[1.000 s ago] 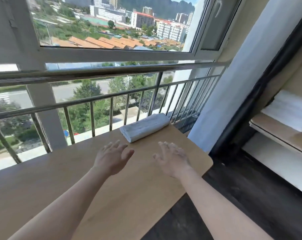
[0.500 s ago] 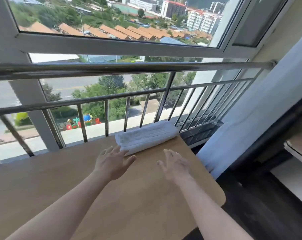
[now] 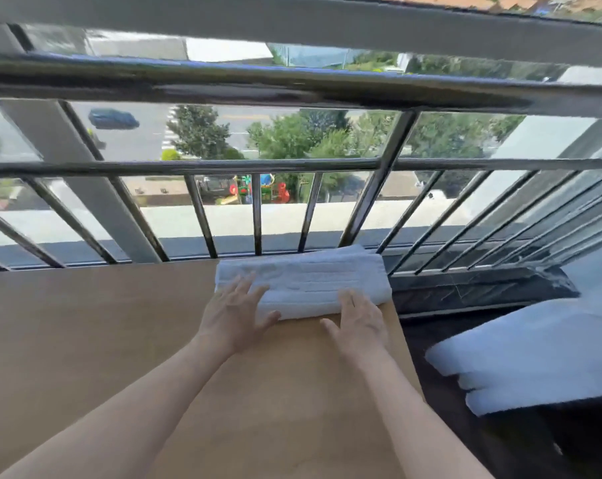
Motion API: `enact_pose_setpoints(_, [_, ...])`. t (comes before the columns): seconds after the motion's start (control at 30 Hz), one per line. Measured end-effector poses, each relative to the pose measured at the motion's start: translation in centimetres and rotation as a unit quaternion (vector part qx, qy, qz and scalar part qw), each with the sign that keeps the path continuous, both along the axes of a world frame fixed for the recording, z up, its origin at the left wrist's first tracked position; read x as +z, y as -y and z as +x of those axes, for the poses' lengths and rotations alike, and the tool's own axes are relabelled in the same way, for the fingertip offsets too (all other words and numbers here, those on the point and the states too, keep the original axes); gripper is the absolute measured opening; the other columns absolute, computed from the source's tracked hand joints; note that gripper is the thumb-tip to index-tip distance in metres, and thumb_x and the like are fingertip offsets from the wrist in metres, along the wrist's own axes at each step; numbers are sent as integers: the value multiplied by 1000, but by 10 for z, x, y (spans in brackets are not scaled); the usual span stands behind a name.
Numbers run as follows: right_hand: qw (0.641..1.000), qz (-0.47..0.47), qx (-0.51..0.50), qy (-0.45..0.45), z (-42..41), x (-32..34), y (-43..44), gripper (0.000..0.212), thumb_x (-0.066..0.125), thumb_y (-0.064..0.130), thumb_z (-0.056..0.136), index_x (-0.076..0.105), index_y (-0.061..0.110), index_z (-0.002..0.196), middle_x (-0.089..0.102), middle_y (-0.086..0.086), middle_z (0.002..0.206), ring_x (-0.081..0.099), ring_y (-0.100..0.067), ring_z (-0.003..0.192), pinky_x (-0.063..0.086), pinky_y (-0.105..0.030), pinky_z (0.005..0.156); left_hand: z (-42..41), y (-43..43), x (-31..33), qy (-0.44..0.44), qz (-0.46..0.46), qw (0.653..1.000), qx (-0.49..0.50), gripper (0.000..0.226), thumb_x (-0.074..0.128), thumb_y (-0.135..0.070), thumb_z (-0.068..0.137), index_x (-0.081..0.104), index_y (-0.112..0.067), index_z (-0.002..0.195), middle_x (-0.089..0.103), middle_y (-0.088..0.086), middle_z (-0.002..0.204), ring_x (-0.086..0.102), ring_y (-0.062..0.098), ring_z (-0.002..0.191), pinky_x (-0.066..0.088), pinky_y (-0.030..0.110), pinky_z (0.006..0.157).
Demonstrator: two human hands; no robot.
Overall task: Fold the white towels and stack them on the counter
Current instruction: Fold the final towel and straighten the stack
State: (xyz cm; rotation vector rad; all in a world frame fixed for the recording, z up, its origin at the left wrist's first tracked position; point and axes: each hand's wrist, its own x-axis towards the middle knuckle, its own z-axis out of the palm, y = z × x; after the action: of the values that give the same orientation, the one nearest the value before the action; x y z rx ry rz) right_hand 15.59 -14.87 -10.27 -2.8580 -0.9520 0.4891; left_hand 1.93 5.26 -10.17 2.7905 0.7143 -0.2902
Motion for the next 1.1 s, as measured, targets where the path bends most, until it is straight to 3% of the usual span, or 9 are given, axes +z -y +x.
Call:
enact_pose_setpoints(0.17, [994,38,103,-23,42,-32,-11,90,52,67,88,6,33,158,2,6,166,-8,-22,153,-8,-41,122,32,9,-28,-95,-17,995,7,86,34,-87,81,3,-52,154,-11,-4,167,-6,32,153,-4,63,116])
enact_pose_setpoints(0.27, [987,22,157,-15,54,-50,-19,95,53,70,85,-2,40,156,-6,9,166,-16,-21,151,-20,-42,118,41,13,-43,-74,-4,996,45,99,34,-96,68,3,-55,152,-13,-5,167,-9,36,152,-10,69,112])
enact_pose_setpoints(0.43, [988,57,139,32,67,-64,-36,75,52,63,90,12,47,152,11,13,164,0,-21,152,-4,-48,121,47,3,-61,-48,22,997,55,99,43,-93,67,-4,-59,146,-22,-5,165,-14,36,151,-9,73,109])
enact_pose_setpoints(0.57, [985,88,141,53,73,-64,-46,62,34,58,93,27,41,152,27,6,162,16,-27,151,5,-52,120,58,-3,-66,-34,30,996,76,91,49,-88,71,3,-59,144,-19,-8,165,-14,34,152,-11,73,108])
enact_pose_setpoints(0.7, [983,79,153,66,76,-68,-48,62,45,54,95,28,38,153,27,5,162,17,-27,151,3,-50,119,72,-8,-65,-32,35,994,98,69,48,-79,82,20,-55,140,-8,-7,164,-11,33,151,-7,74,108])
enact_pose_setpoints(0.8, [981,86,155,75,79,-64,-48,66,64,26,89,38,35,149,35,5,158,24,-26,149,3,-44,116,77,-12,-60,-3,25,994,106,52,57,-63,87,36,-51,133,10,-4,160,-3,33,151,-5,75,110])
enact_pose_setpoints(0.93, [983,92,133,90,77,-53,-51,67,59,-3,81,52,26,141,51,4,147,39,-25,142,18,-45,115,76,-16,-49,22,23,995,96,45,54,-57,92,45,-46,134,29,-8,155,12,31,150,6,65,116])
enact_pose_setpoints(1.03, [978,101,136,118,72,-41,-50,60,63,-7,72,62,20,126,68,1,117,62,-28,112,42,-49,100,70,-14,-37,72,45,995,59,37,58,-51,93,57,-33,126,47,-10,142,39,25,137,33,46,103])
enact_pose_setpoints(1.1, [972,113,147,143,66,-31,-48,59,69,-8,64,66,17,117,70,1,98,66,-28,88,50,-45,83,60,-10,-28,144,55,988,24,34,69,-47,88,66,-21,109,63,-3,121,61,25,109,42,39,86])
